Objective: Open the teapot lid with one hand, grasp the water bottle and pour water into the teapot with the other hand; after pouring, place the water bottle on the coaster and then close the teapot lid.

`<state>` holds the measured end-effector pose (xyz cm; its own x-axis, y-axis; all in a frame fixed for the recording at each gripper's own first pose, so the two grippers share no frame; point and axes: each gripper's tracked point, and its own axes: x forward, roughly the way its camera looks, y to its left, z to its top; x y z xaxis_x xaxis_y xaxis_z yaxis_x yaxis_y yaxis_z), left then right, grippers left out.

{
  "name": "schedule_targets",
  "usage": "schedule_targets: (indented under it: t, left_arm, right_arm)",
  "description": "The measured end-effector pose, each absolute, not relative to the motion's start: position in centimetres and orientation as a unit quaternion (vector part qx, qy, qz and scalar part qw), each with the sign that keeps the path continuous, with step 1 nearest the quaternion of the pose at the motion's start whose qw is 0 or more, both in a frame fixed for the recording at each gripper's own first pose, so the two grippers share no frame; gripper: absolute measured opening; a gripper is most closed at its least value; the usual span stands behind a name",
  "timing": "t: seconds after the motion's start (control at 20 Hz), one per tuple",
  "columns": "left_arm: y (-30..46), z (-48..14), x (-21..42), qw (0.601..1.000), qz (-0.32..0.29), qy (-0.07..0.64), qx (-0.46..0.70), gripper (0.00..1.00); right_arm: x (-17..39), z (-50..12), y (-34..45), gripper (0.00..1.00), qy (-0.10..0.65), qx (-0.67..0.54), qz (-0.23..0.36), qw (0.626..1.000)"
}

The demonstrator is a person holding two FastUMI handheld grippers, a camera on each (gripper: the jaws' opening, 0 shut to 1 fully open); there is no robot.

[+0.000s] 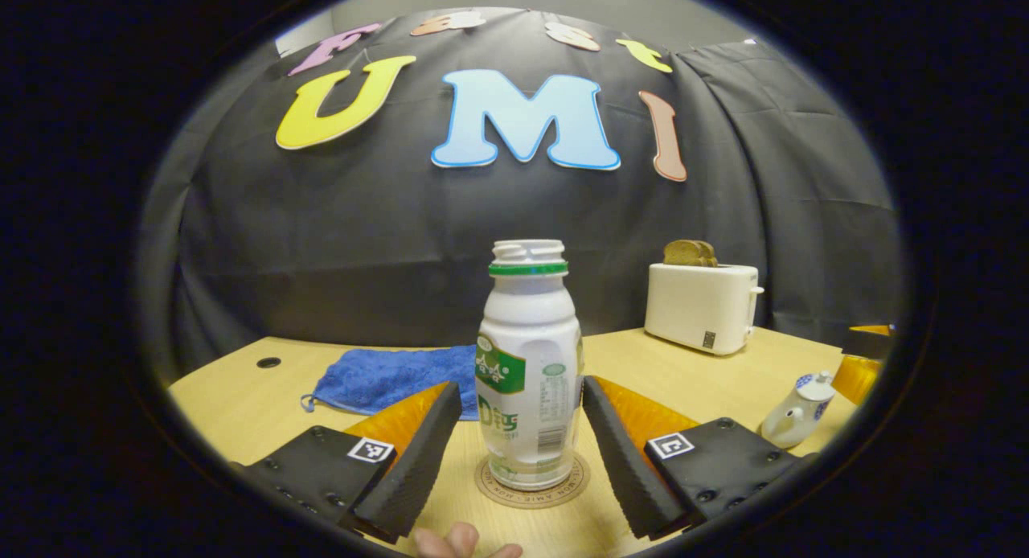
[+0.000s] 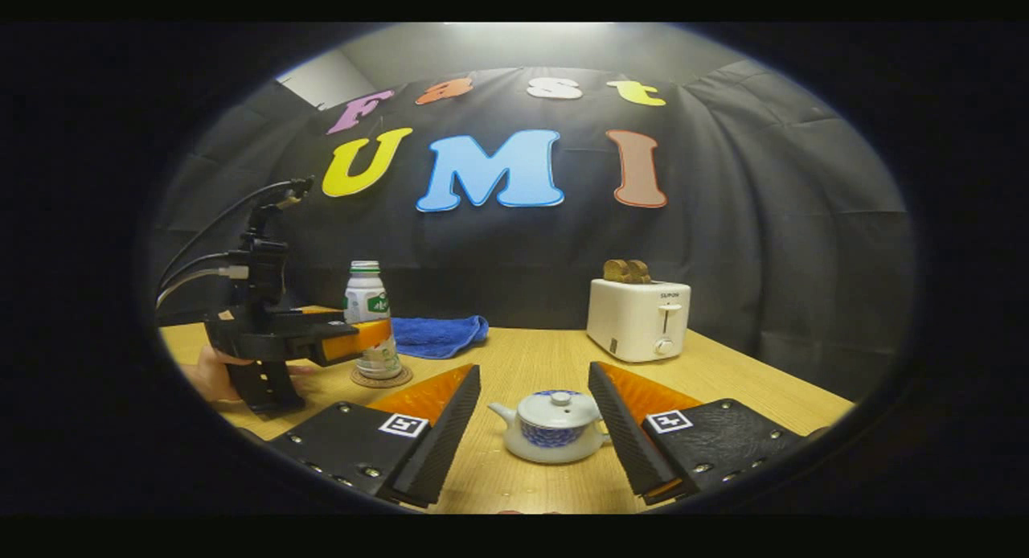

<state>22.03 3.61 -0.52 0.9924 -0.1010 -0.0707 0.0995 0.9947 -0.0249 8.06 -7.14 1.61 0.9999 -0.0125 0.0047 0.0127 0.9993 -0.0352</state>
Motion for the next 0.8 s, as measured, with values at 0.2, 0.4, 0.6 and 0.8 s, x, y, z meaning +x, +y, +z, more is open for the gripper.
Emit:
schedule_targets:
  t: [0.2, 0.4, 0.6, 0.8]
  left_arm:
    - [3.5, -1.6, 19.4, 0.997, -0.048, 0.054, -0.011, 1.00]
    - [3.5, -1.7, 14.1, 0.997, -0.046, 0.054, -0.026, 1.00]
    - [4.1, -2.0, 6.9, 0.997, -0.012, 0.056, -0.058, 1.00]
    - [4.3, -2.1, 2.8, 0.997, 0.017, 0.054, -0.057, 1.00]
  right_arm:
    - [7.5, 1.8, -6.5, 0.83, -0.007, -0.021, 0.000, 1.000]
    - [5.7, 1.7, -4.9, 0.83, -0.001, -0.022, 0.009, 1.000]
    - [3.1, 0.3, -2.3, 0.83, 0.023, 0.008, 0.007, 1.000]
    - [0.9, -0.4, -0.2, 0.84, 0.020, 0.025, -0.009, 0.999]
